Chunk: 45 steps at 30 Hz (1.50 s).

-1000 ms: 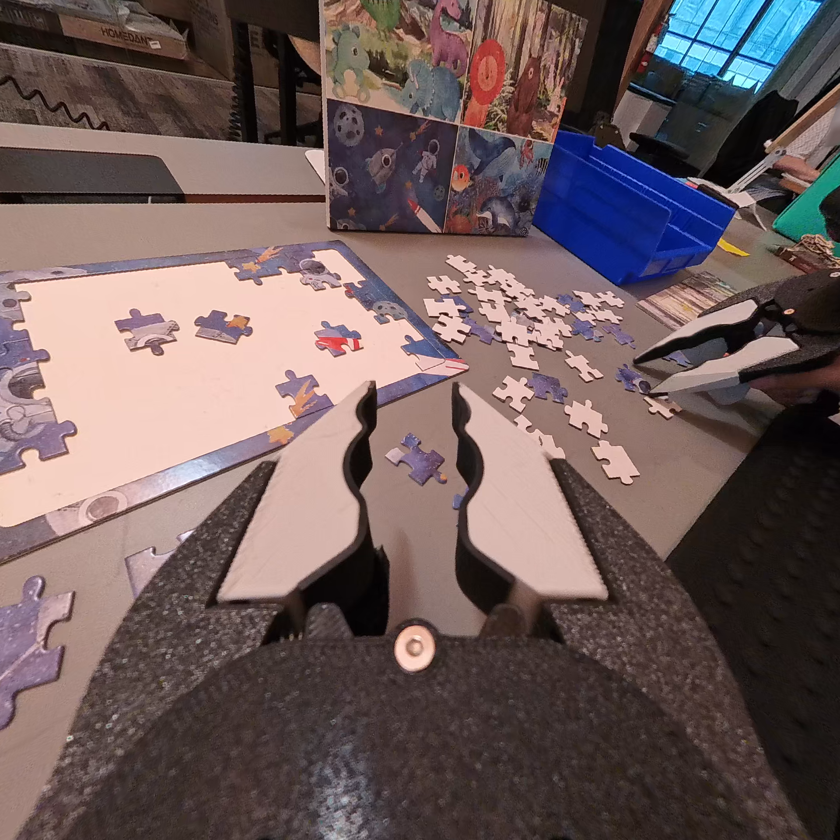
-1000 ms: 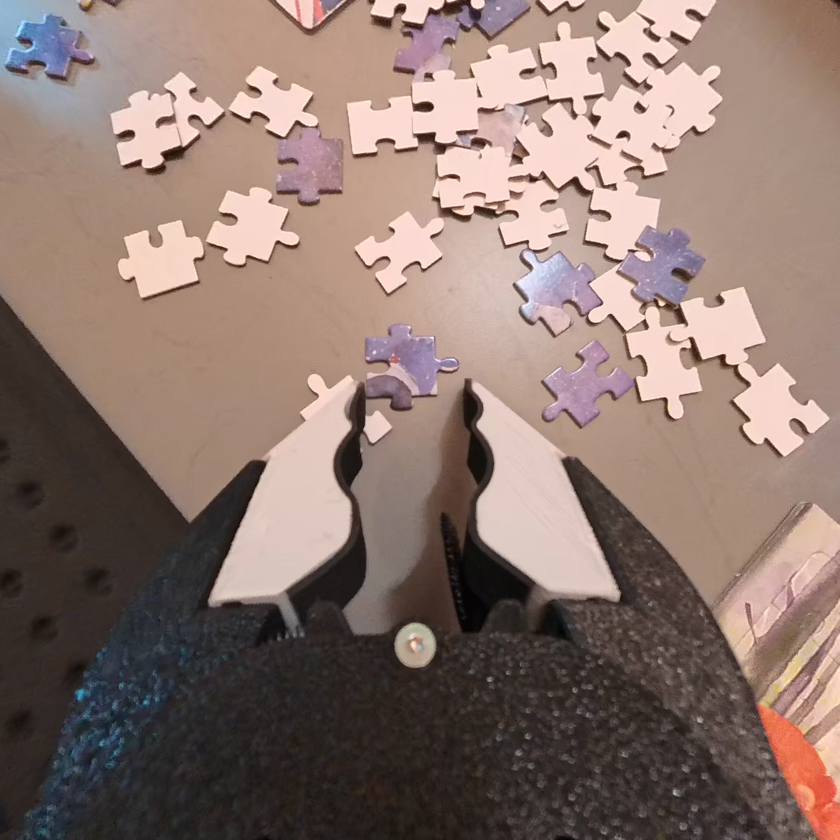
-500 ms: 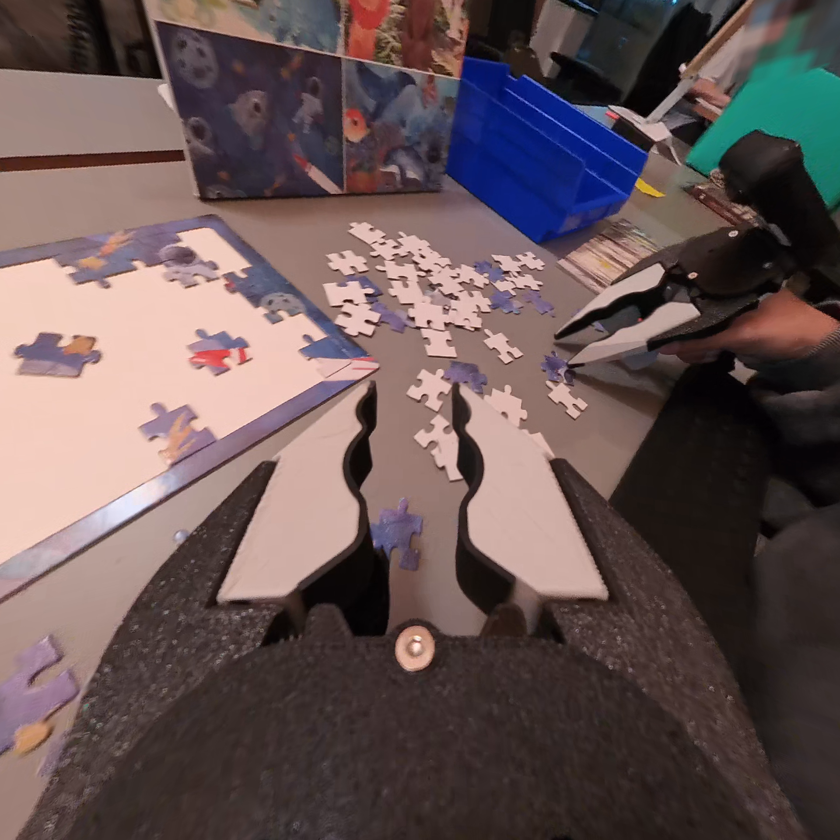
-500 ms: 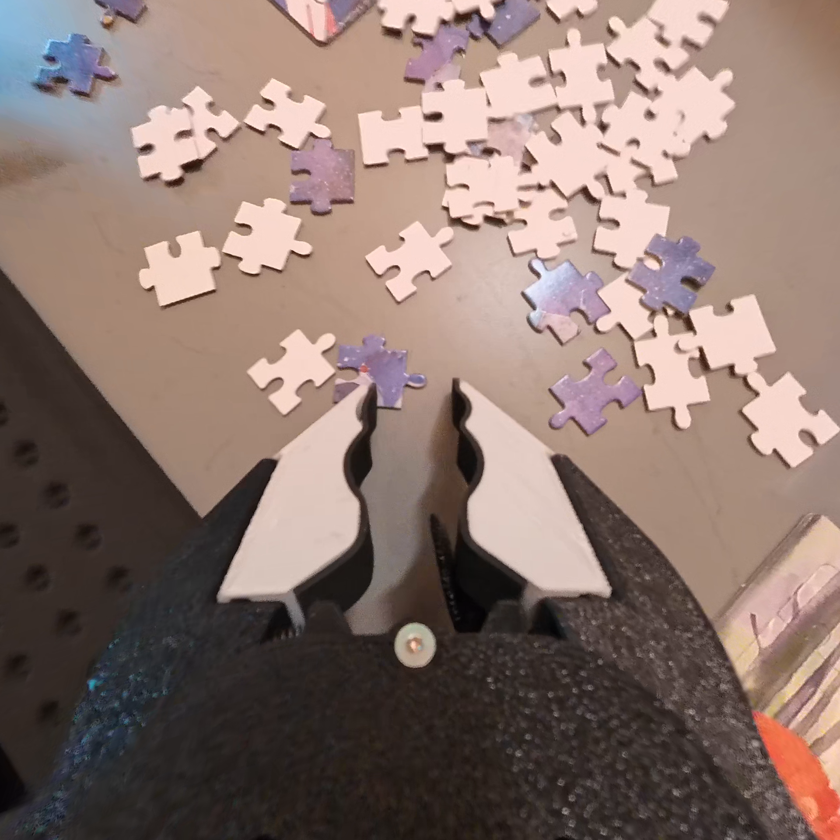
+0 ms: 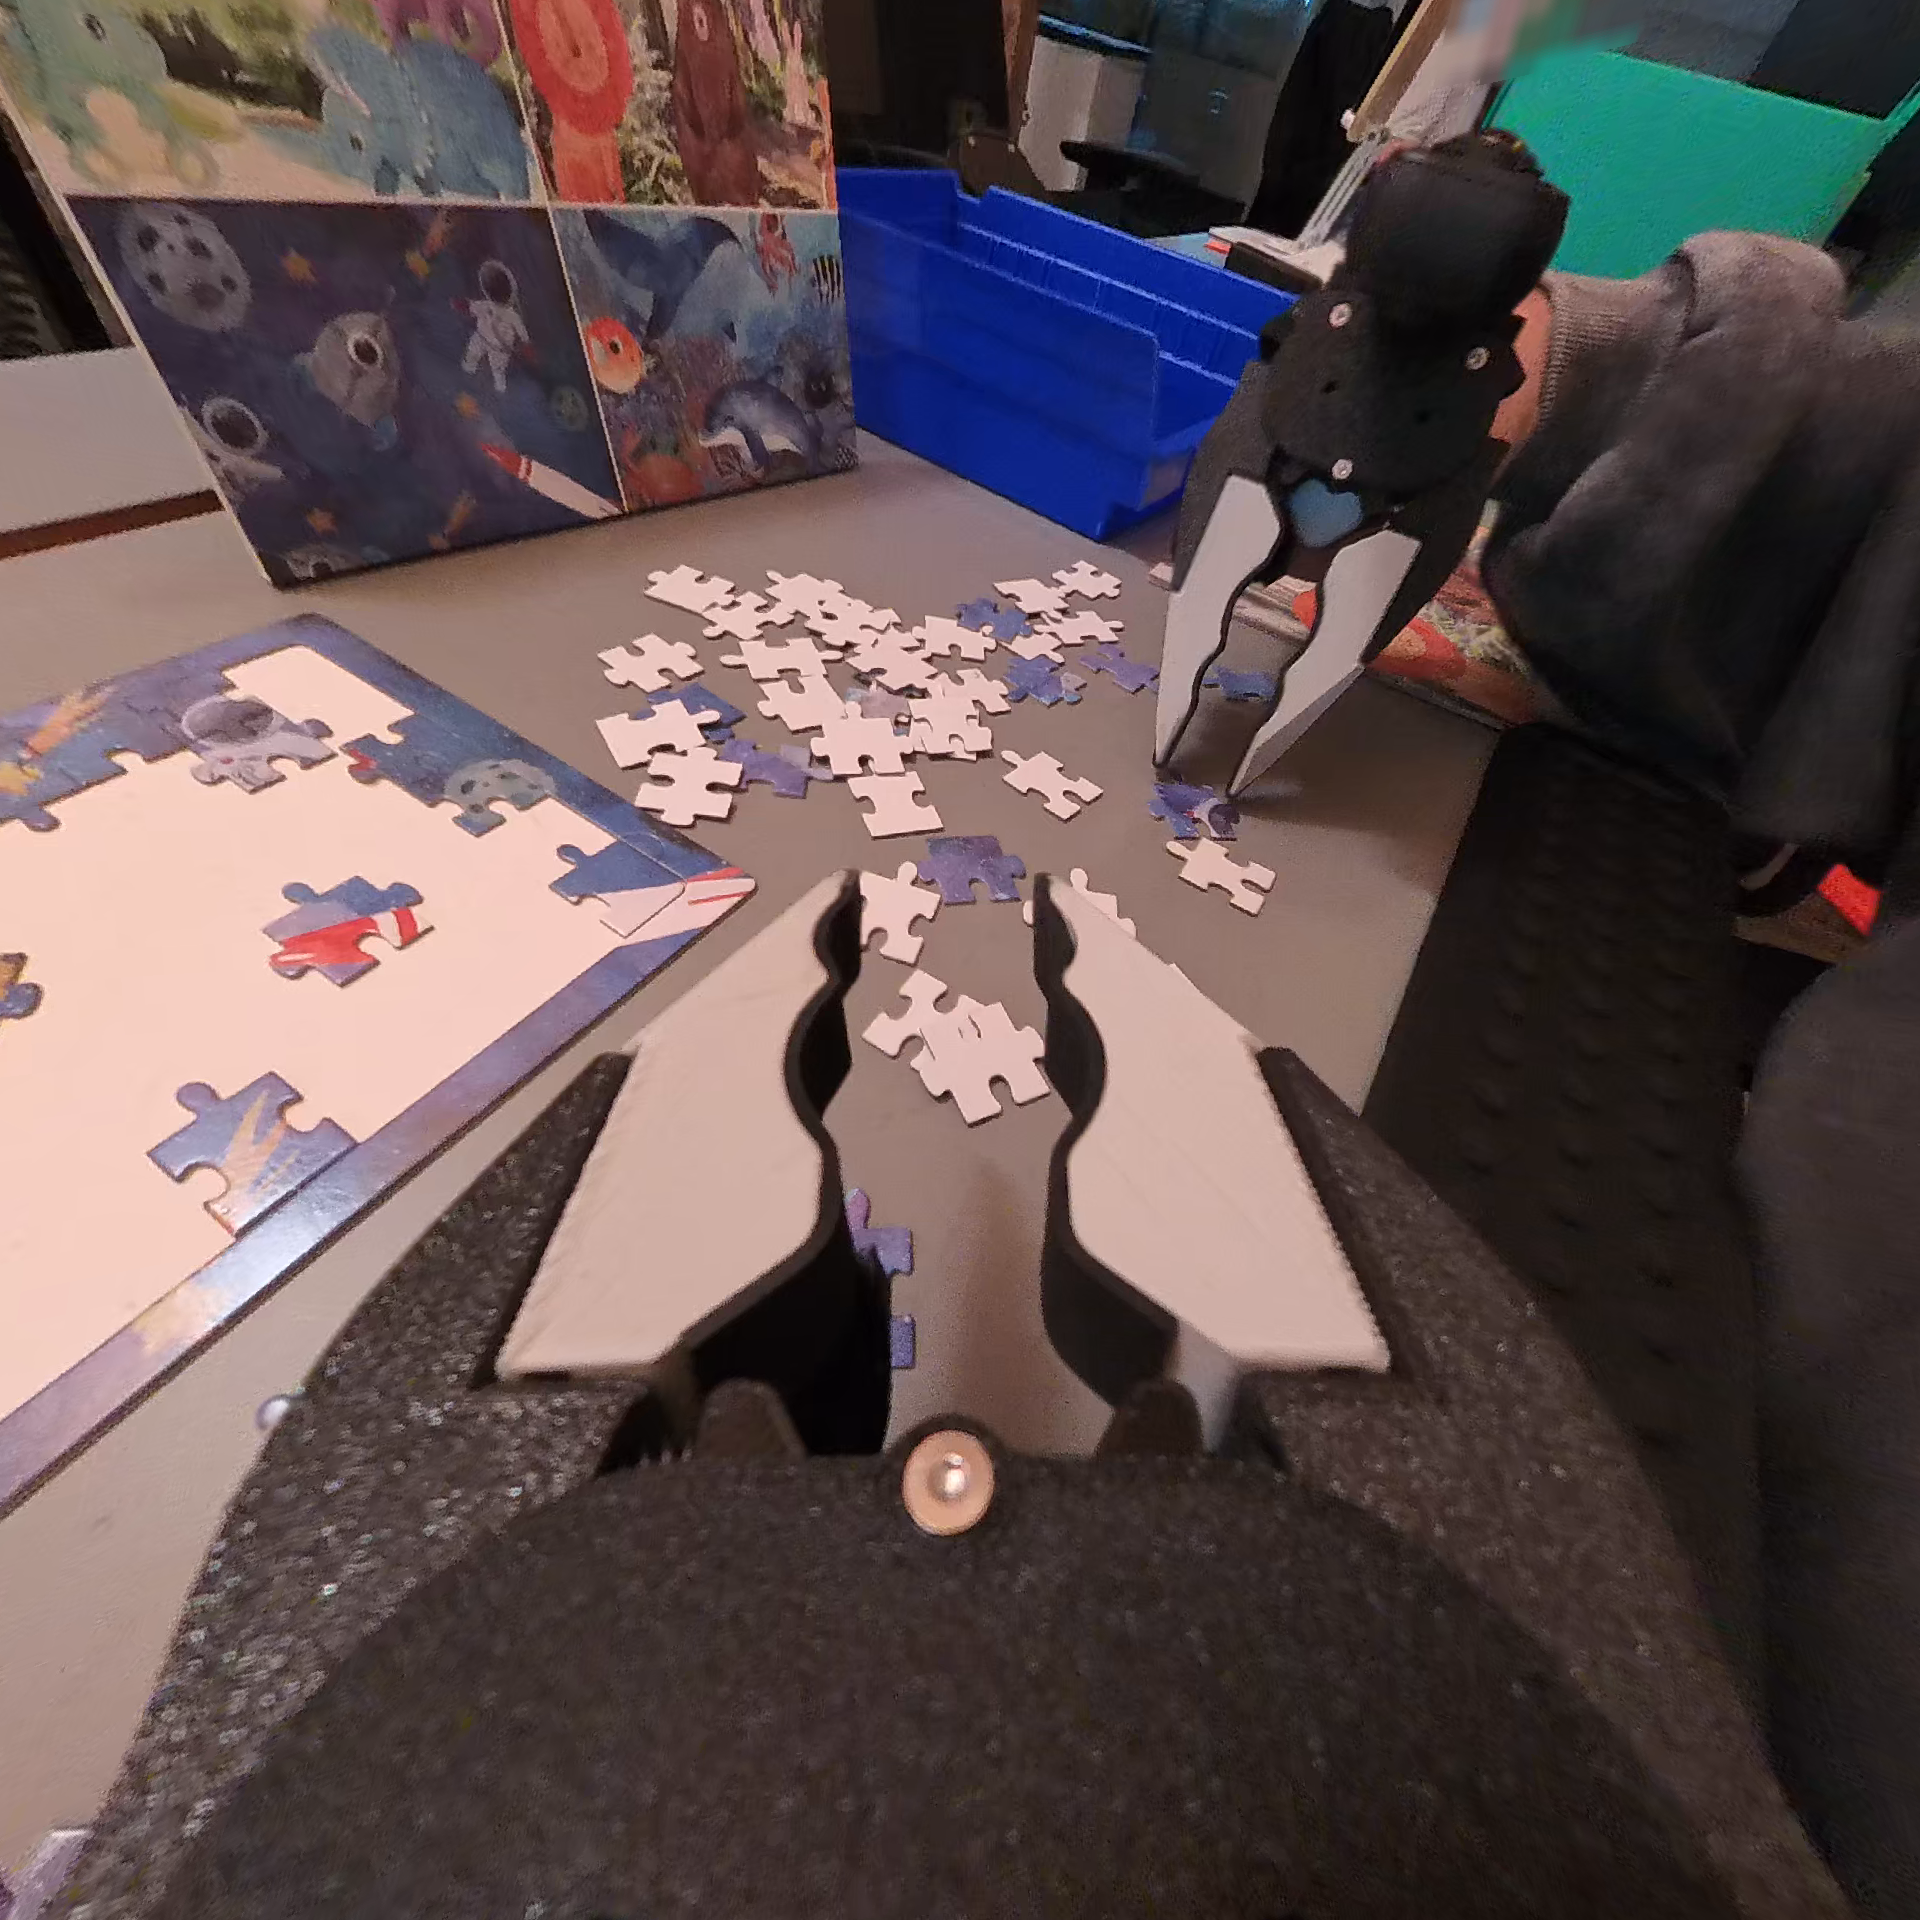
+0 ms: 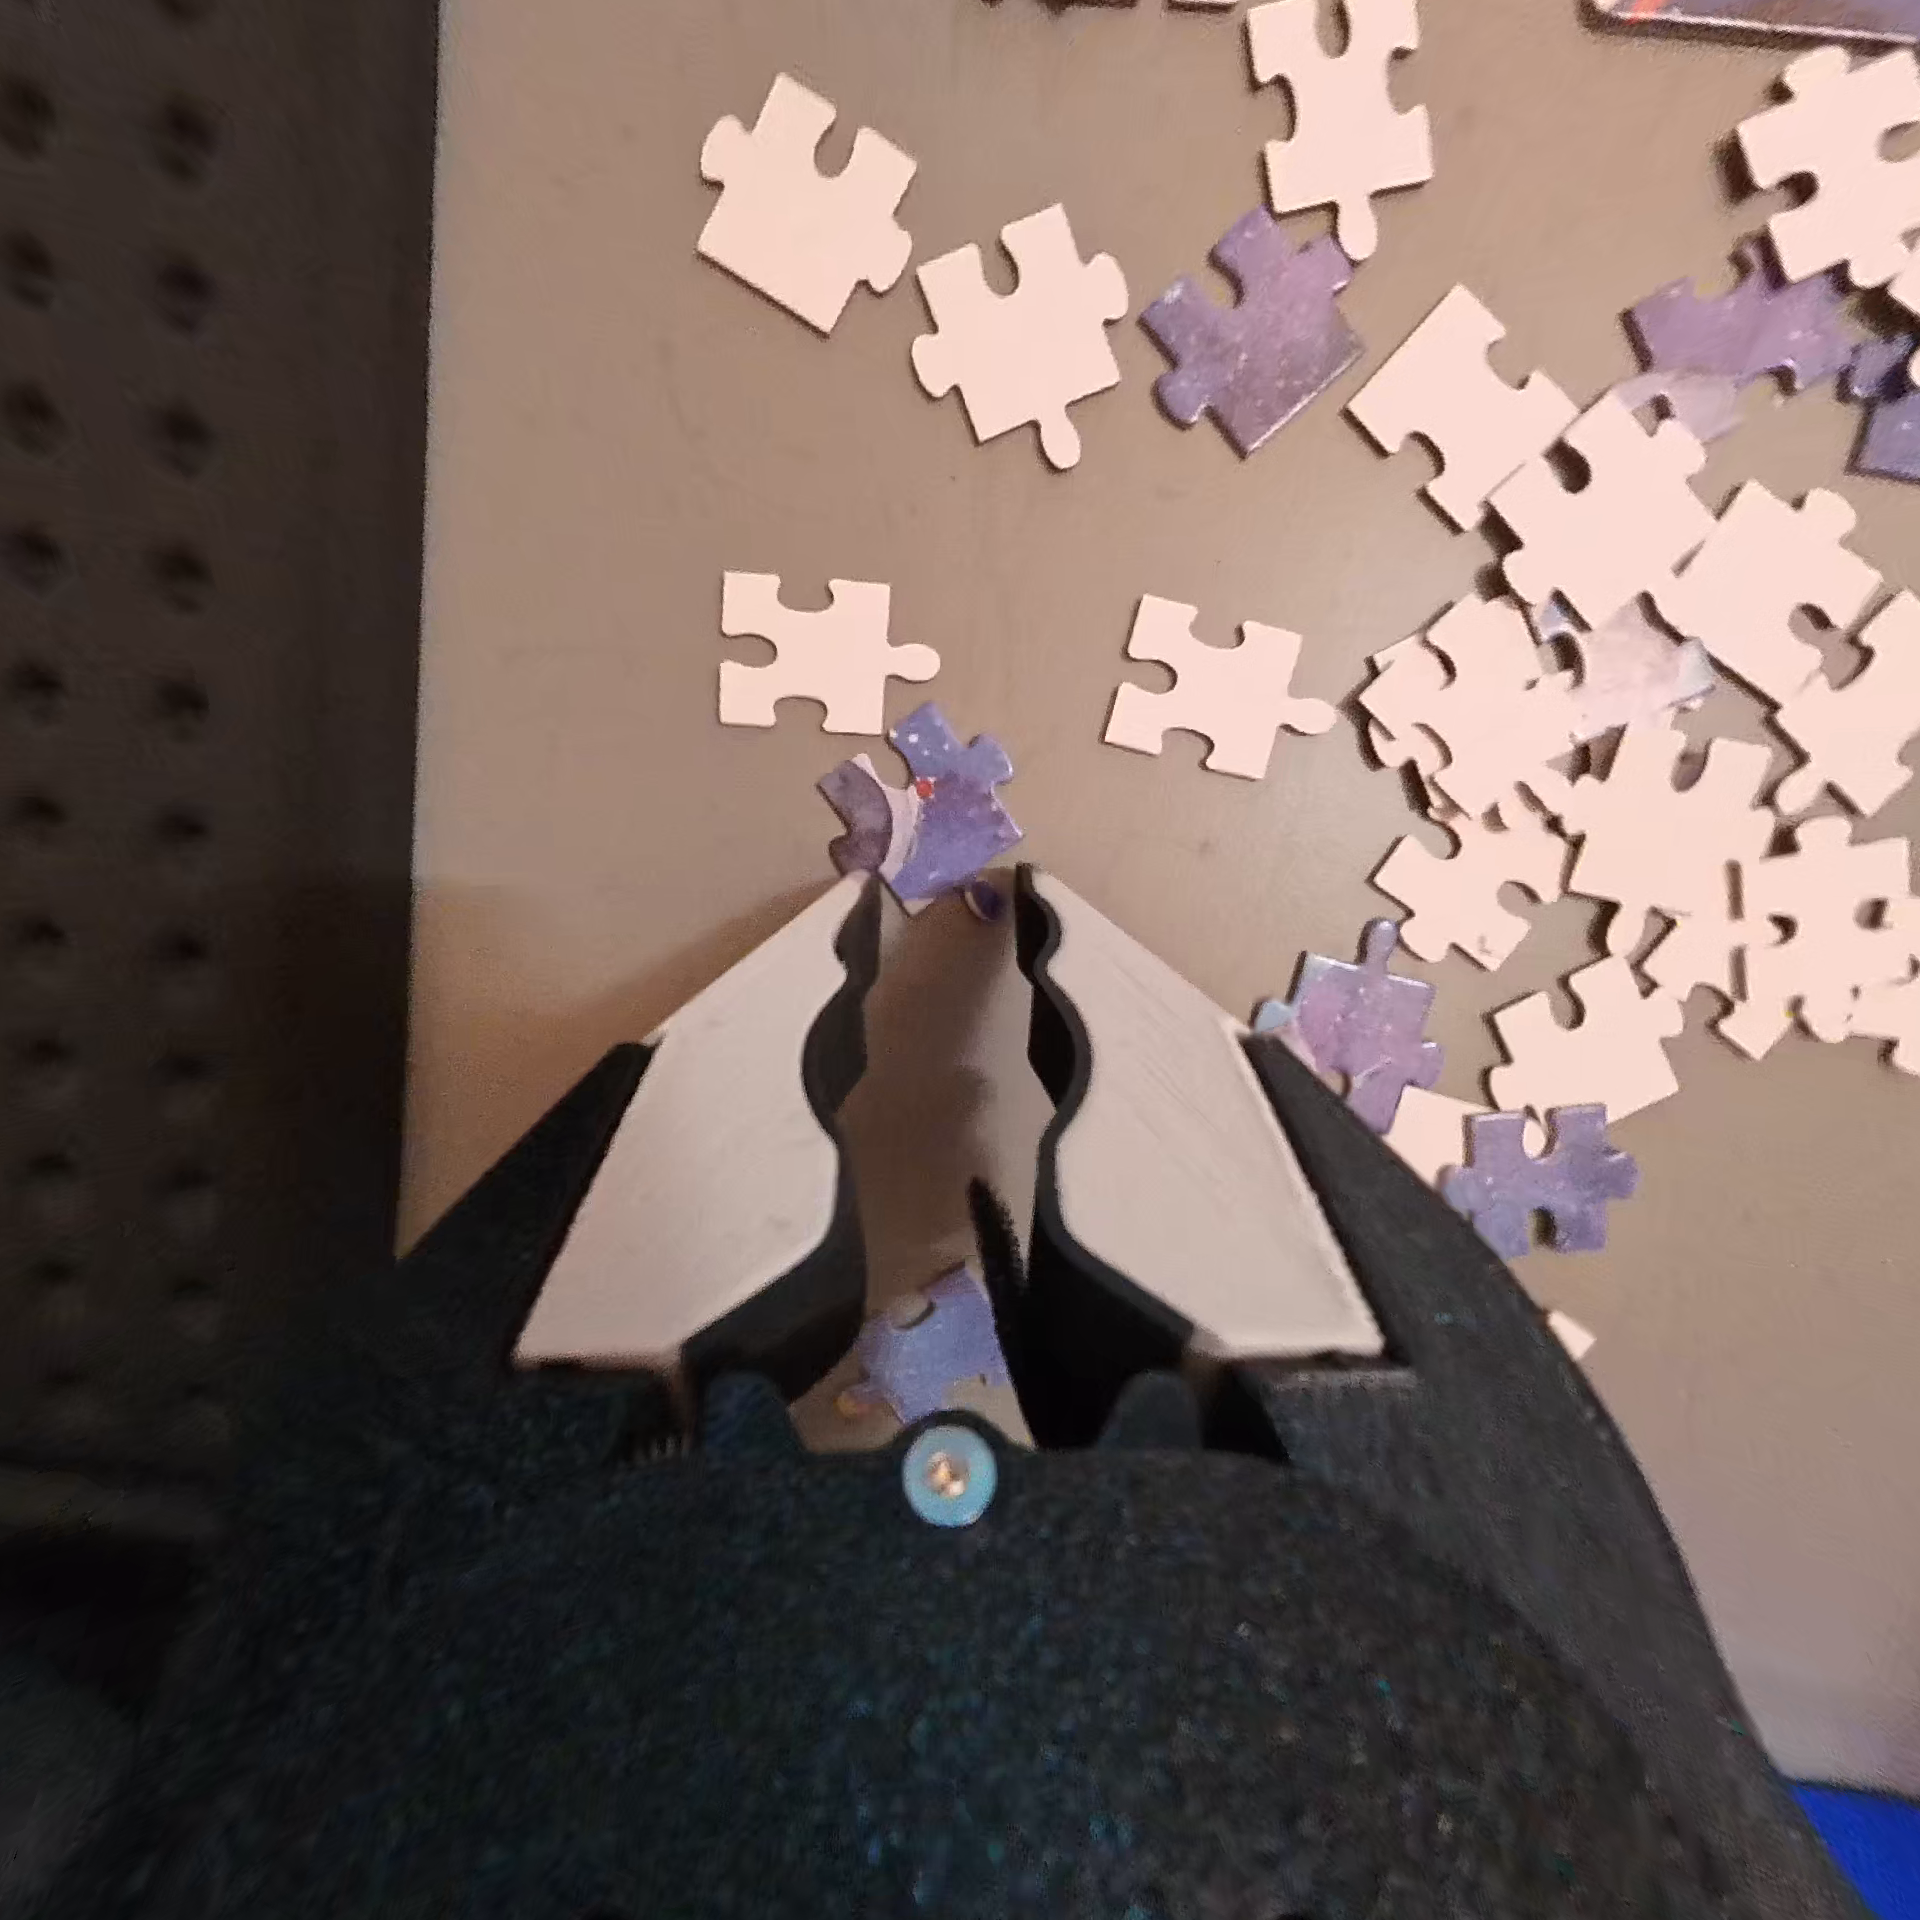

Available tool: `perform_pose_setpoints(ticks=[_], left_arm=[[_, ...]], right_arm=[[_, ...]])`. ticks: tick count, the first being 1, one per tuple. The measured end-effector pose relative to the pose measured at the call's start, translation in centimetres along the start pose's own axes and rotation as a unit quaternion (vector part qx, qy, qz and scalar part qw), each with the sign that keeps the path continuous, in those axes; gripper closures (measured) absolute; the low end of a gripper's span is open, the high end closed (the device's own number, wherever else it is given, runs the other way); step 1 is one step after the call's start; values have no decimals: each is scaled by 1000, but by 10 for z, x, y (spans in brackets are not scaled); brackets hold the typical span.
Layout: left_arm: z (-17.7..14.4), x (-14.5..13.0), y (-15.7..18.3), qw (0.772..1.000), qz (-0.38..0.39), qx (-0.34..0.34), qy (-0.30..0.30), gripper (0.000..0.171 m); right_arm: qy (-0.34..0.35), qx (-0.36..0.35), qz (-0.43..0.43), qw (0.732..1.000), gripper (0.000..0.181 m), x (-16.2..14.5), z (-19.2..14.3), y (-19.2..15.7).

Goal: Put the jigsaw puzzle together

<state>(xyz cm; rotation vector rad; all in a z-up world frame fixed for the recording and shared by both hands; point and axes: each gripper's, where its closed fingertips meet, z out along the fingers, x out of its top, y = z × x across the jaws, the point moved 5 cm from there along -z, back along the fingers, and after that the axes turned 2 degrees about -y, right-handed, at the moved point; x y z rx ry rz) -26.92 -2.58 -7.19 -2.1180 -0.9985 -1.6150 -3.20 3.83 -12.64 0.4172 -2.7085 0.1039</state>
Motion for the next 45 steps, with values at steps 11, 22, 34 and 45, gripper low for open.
perform_pose_setpoints(ticks=[11,22,34,45], left_arm=[[9,-10,11,998,48,-4,-34,139],[9,-8,15,998,40,-25,-28,139],[8,-8,15,999,37,-24,-27,139],[8,-10,13,999,22,-24,-31,139]], right_arm=[[12,30,0,999,164,-6,2,-7],[43,-14,9,999,167,-16,-1,-7],[49,0,25,999,181,-8,1,-14],[58,-58,52,995,178,1,-20,-20]])
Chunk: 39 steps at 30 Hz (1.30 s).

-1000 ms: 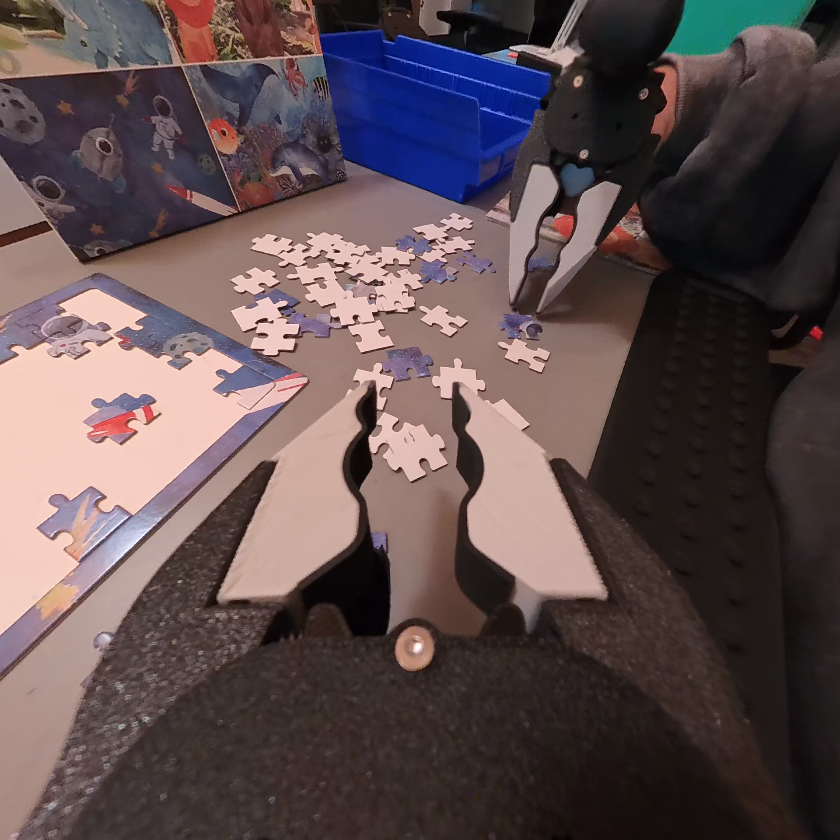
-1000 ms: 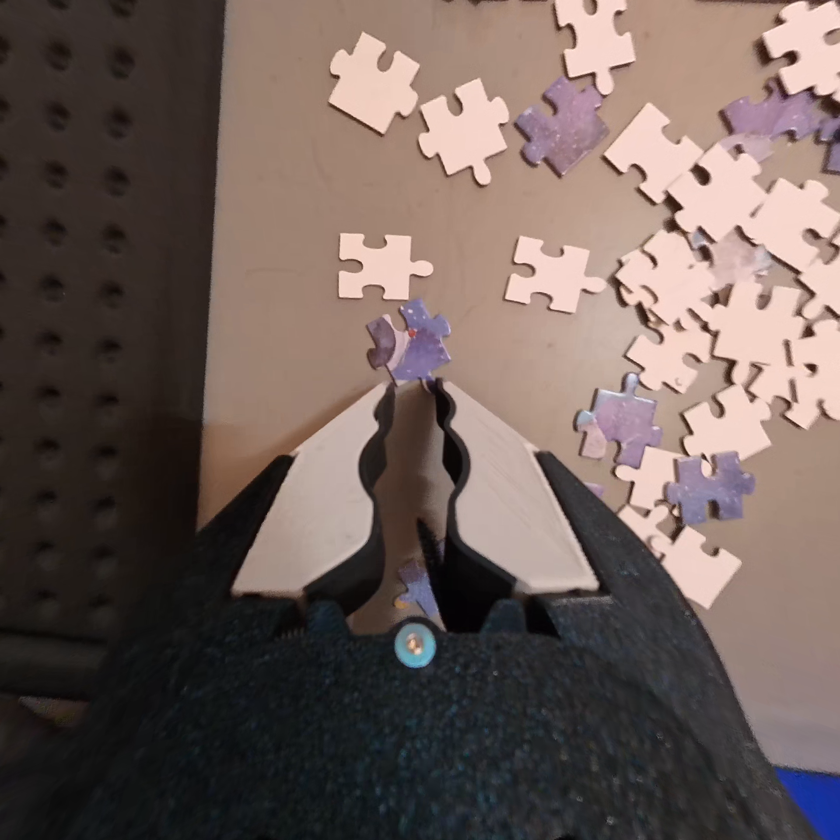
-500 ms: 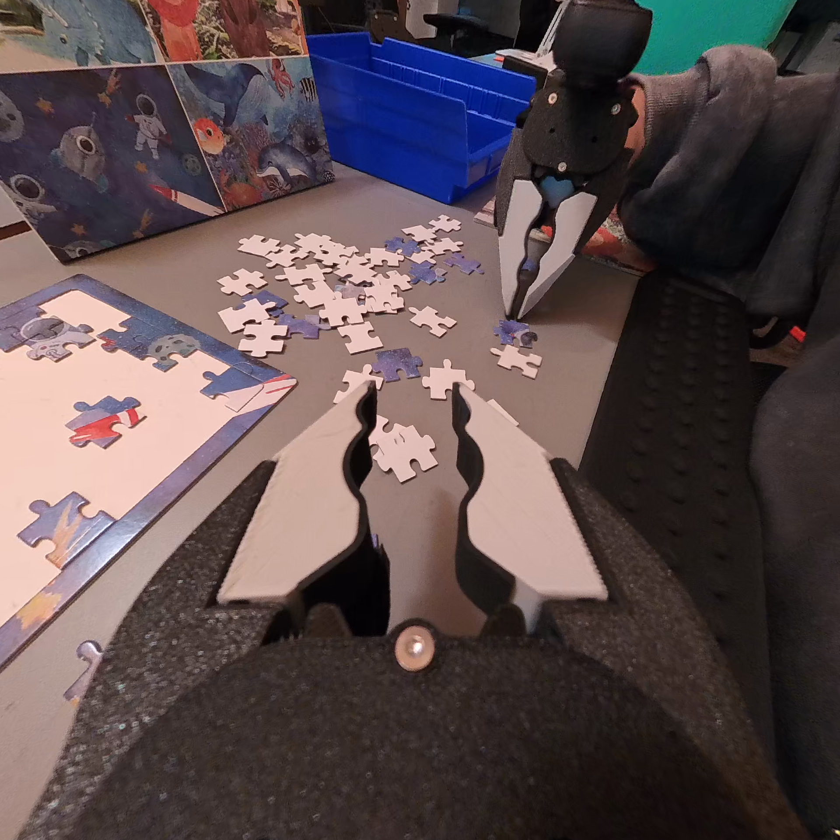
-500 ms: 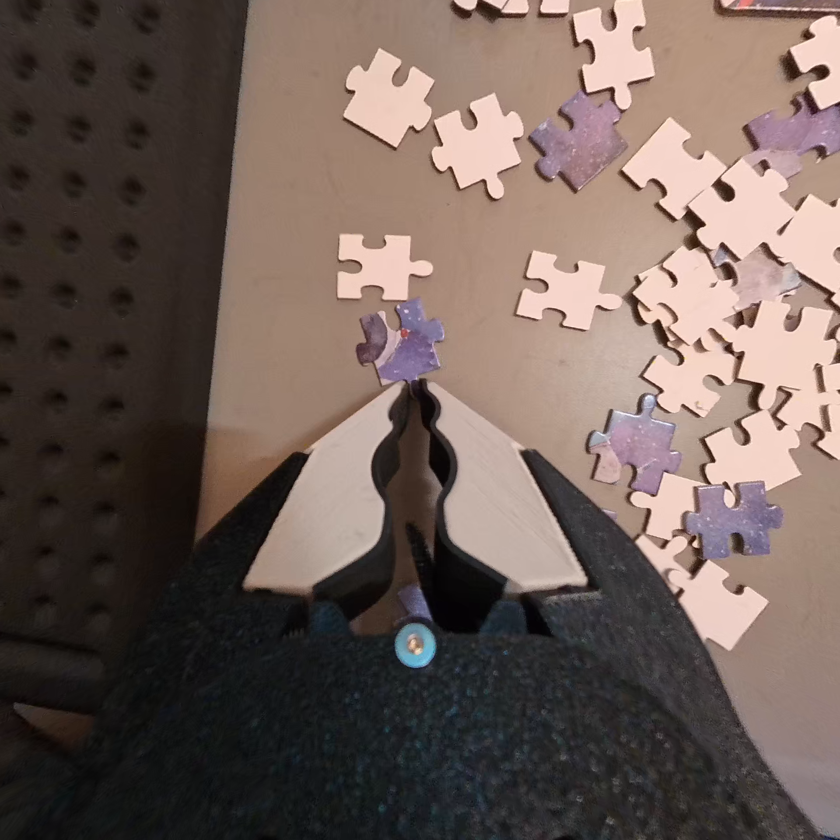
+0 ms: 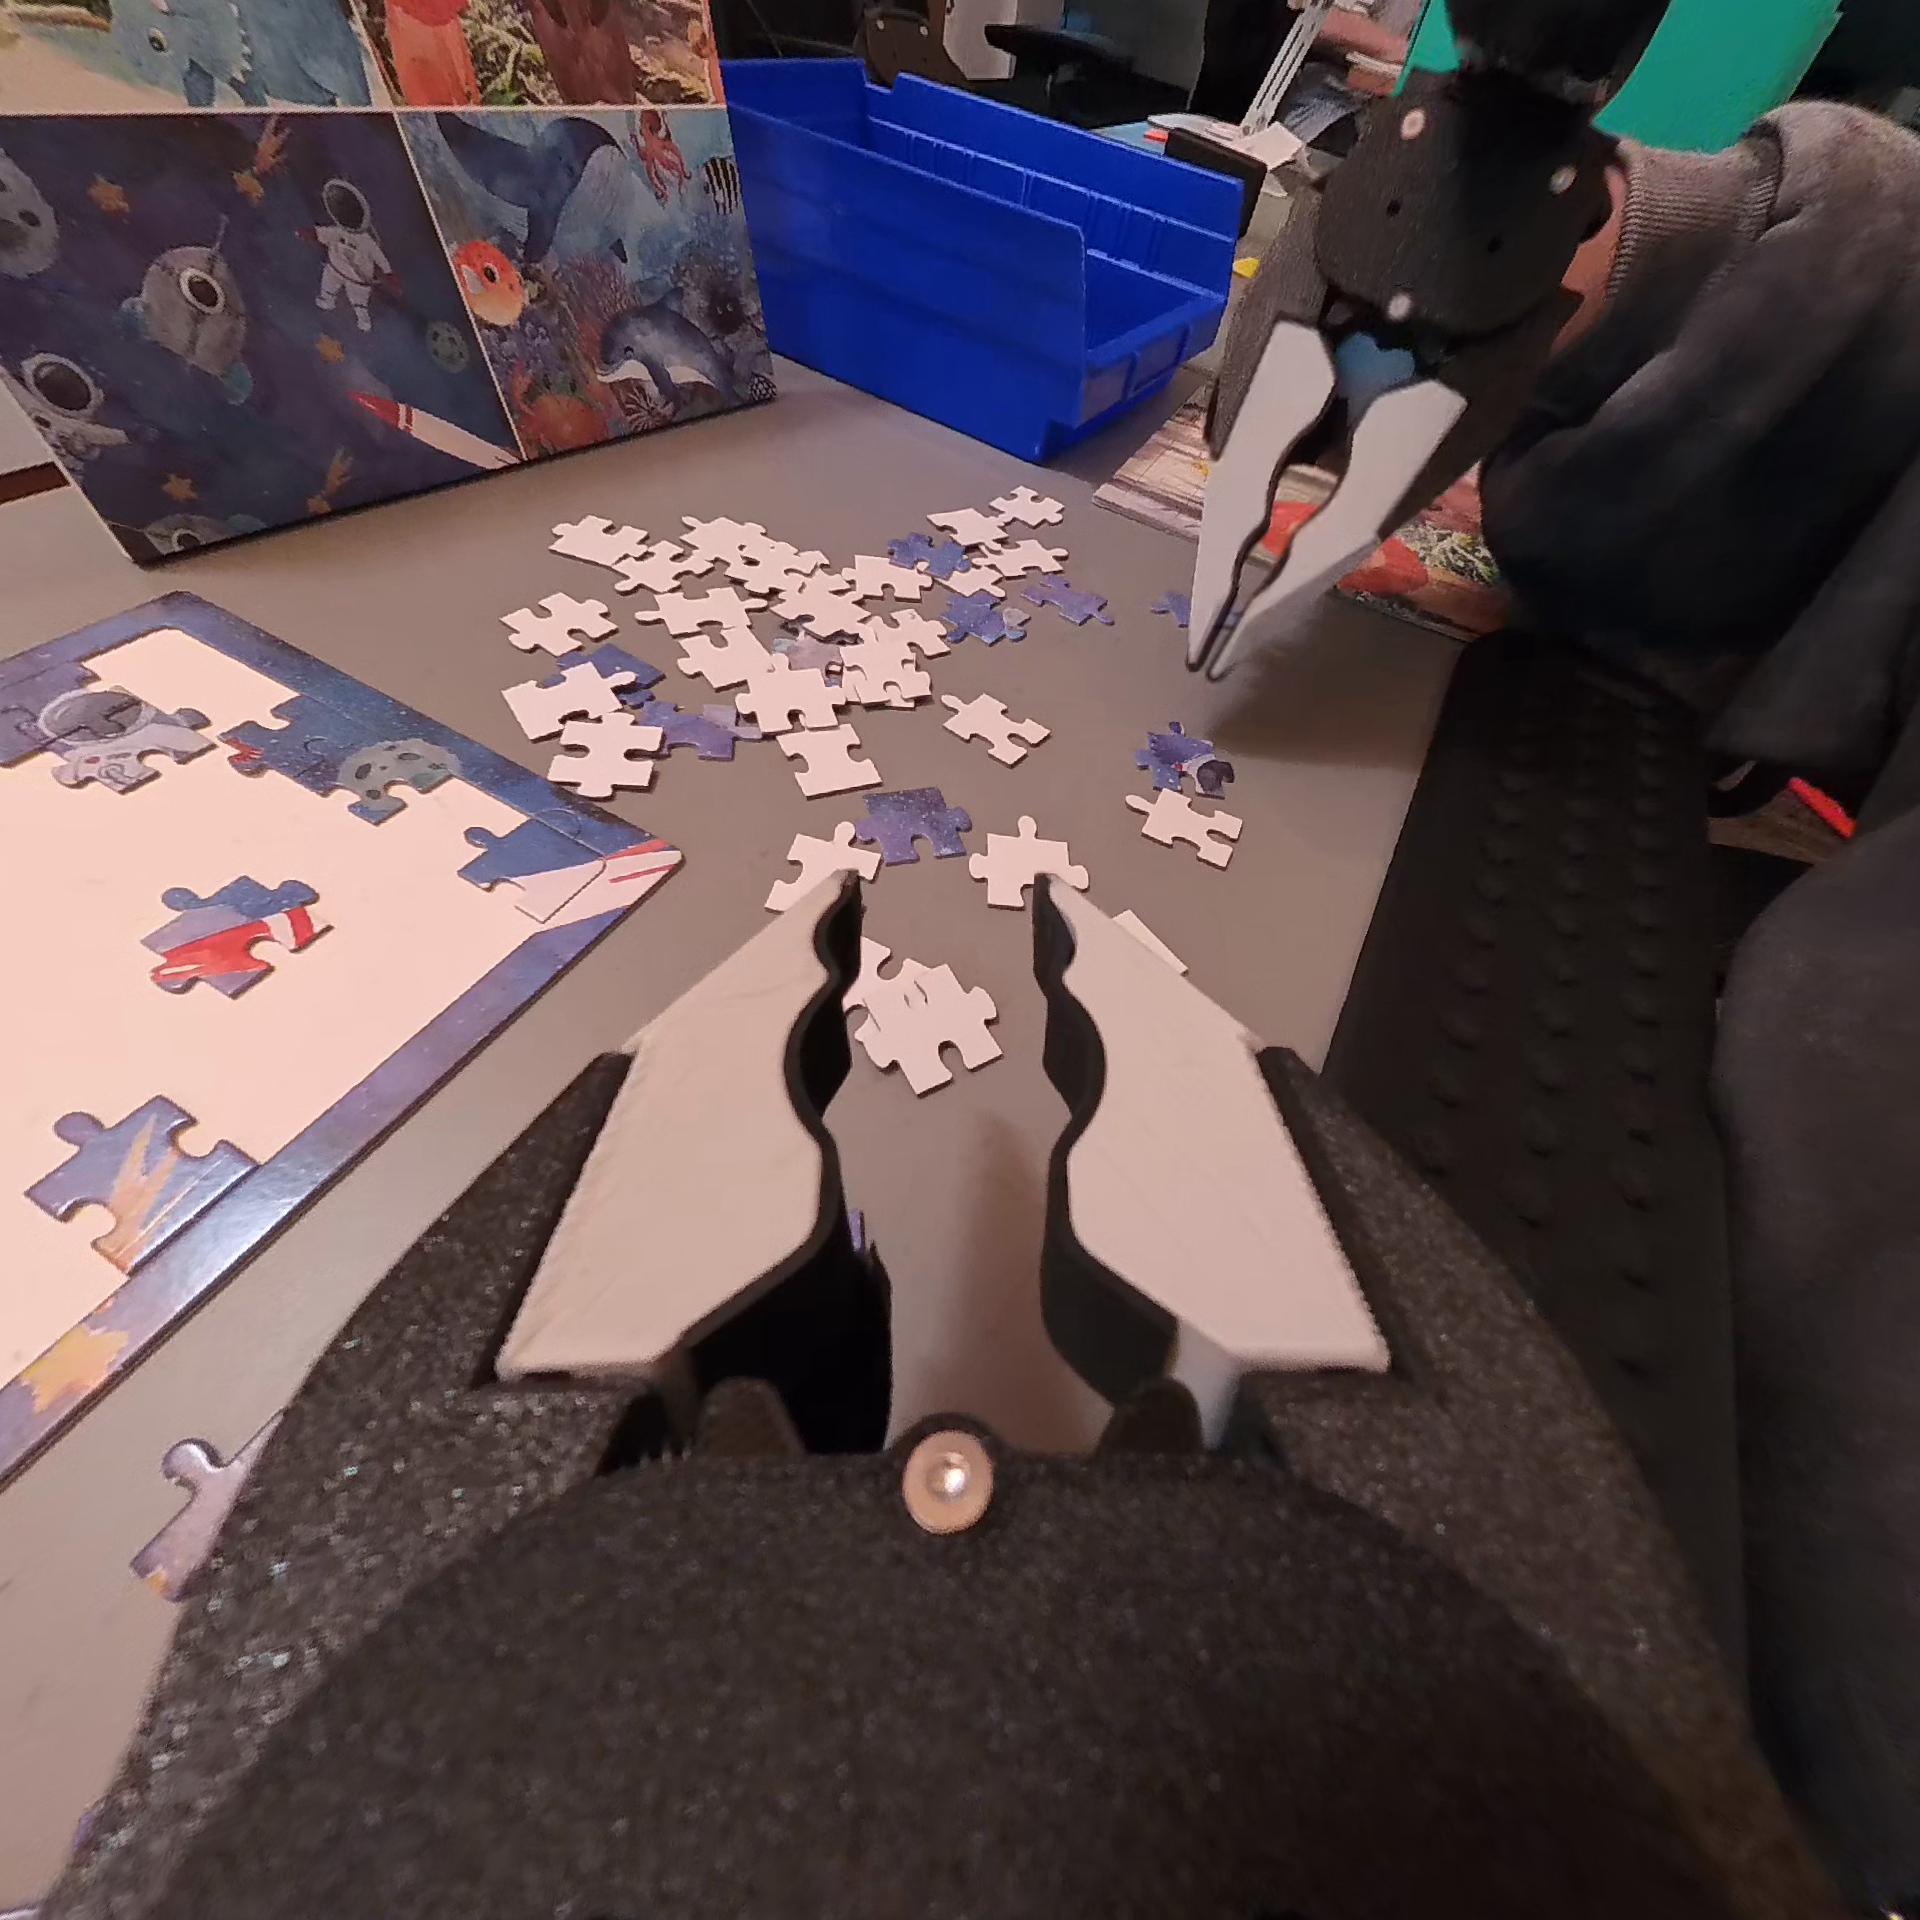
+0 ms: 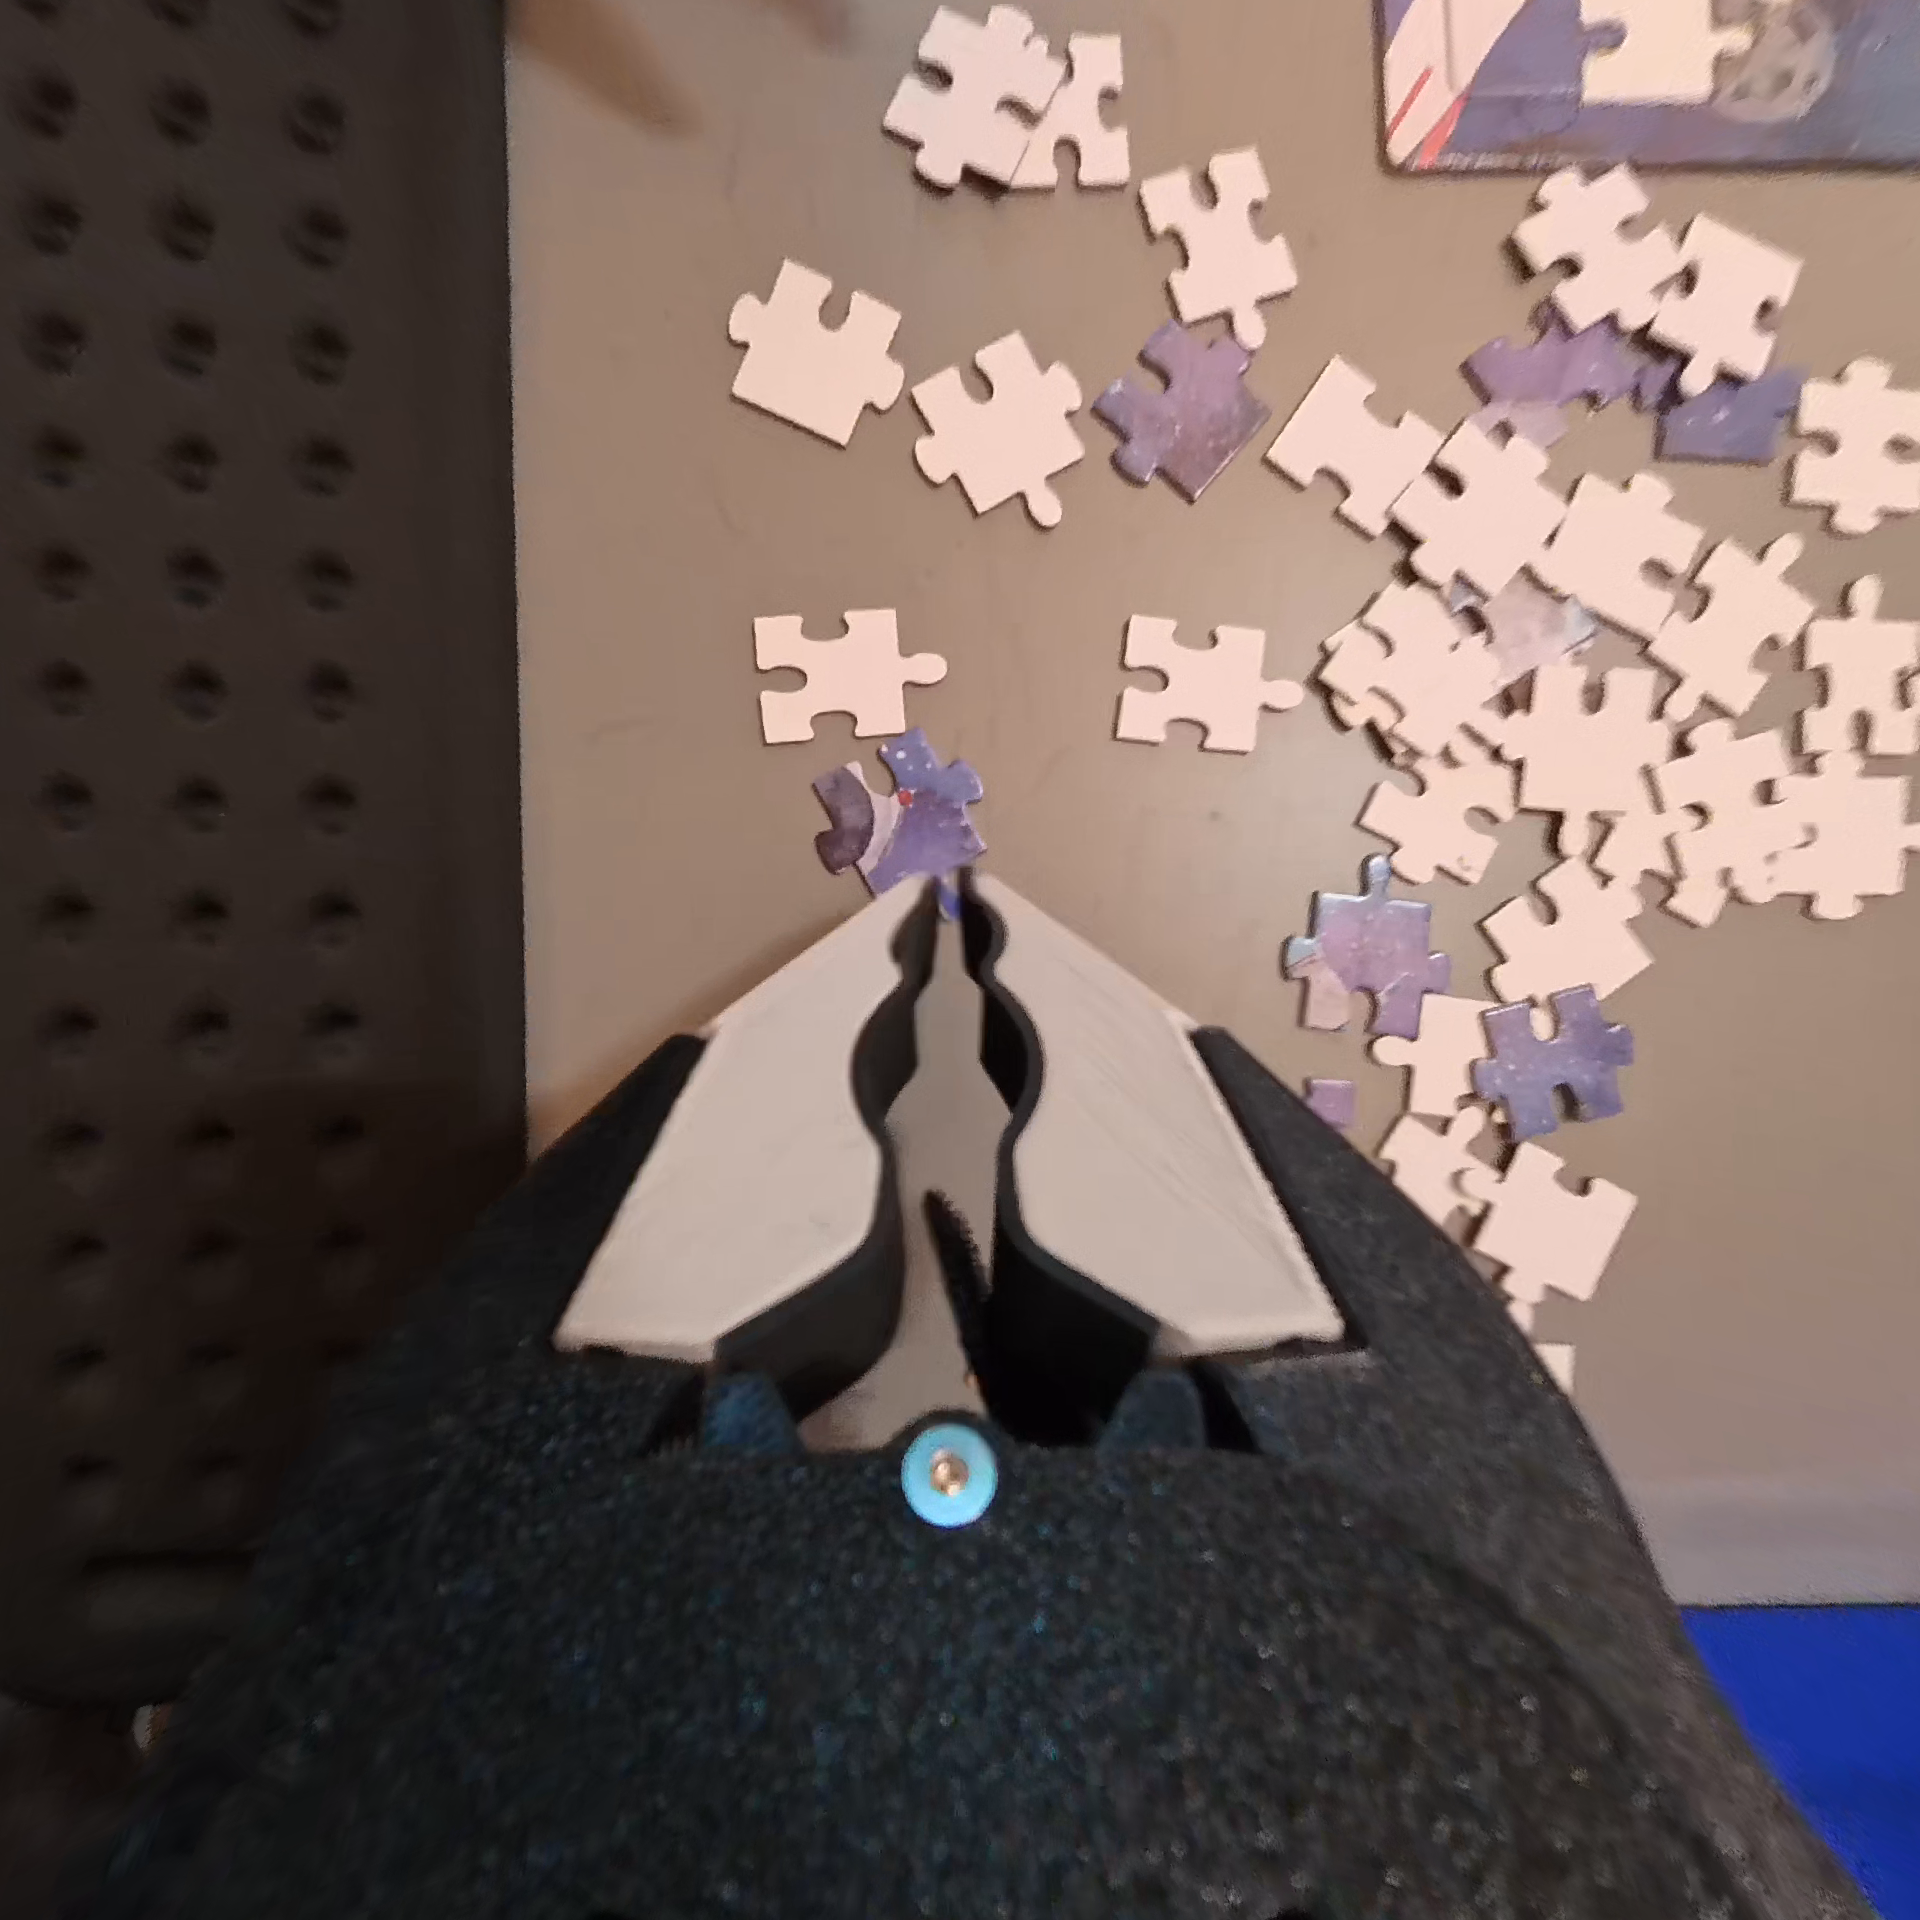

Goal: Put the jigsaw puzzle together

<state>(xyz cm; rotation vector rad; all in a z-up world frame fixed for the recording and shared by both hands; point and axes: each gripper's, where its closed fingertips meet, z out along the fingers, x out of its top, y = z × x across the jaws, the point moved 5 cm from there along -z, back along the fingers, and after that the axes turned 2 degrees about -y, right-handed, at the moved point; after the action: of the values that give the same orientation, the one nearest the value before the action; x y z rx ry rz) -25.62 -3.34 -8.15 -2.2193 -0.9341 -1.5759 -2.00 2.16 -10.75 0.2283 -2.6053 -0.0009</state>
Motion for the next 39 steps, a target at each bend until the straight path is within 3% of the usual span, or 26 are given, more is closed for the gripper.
perform_pose_setpoints(ticks=[2,11,21,24,31,33,39], left_arm=[[0,0,1,1000,2,-1,-1,139],[1,-1,2,1000,3,-5,-4,139],[3,-3,3,1000,7,-6,-10,139],[3,-3,3,1000,6,-6,-10,139],[4,-3,3,1000,7,-7,-12,139],[4,-2,3,1000,2,-7,-11,139],[5,-2,0,1000,-20,-12,-10,139]], right_arm=[[-8,1,10,1000,149,-6,9,-3],[32,-6,37,999,137,-4,20,-10],[43,-3,59,997,139,-2,30,-8],[35,-1,51,998,150,0,30,-13],[32,-36,68,997,154,0,28,-18],[34,-56,54,996,181,0,27,-19],[26,-118,71,990,167,-5,15,-10]])
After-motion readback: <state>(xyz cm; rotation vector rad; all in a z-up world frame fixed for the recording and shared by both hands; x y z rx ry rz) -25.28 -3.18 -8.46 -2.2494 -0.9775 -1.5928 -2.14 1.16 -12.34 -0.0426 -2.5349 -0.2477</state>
